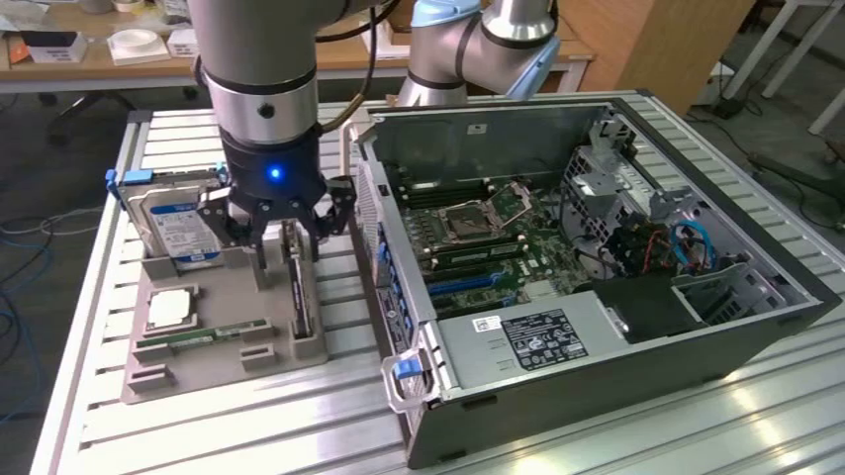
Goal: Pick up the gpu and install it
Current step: 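Pick up the gpu and move the gpu toward the slot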
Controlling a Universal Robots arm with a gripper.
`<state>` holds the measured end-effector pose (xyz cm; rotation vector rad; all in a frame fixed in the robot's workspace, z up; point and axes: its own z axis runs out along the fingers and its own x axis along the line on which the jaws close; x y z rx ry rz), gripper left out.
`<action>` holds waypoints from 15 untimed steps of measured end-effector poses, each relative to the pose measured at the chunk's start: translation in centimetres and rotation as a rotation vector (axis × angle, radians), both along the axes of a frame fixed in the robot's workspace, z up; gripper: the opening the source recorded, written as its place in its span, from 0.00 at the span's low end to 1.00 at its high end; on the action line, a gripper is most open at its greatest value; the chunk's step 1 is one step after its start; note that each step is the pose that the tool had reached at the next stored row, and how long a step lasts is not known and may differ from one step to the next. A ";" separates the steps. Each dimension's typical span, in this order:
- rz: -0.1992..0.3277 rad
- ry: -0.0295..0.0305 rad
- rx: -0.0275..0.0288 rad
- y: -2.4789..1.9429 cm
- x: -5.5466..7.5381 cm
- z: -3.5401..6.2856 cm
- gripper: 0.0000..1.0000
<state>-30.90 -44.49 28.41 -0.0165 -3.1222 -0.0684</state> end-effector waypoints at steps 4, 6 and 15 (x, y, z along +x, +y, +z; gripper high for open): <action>-0.007 0.0000 0.0000 0.00 0.0 -0.30 0.59; -0.007 0.0000 -0.0001 -0.01 0.0 -0.44 0.59; -0.007 -0.0001 0.0000 -0.01 0.0 -1.11 0.59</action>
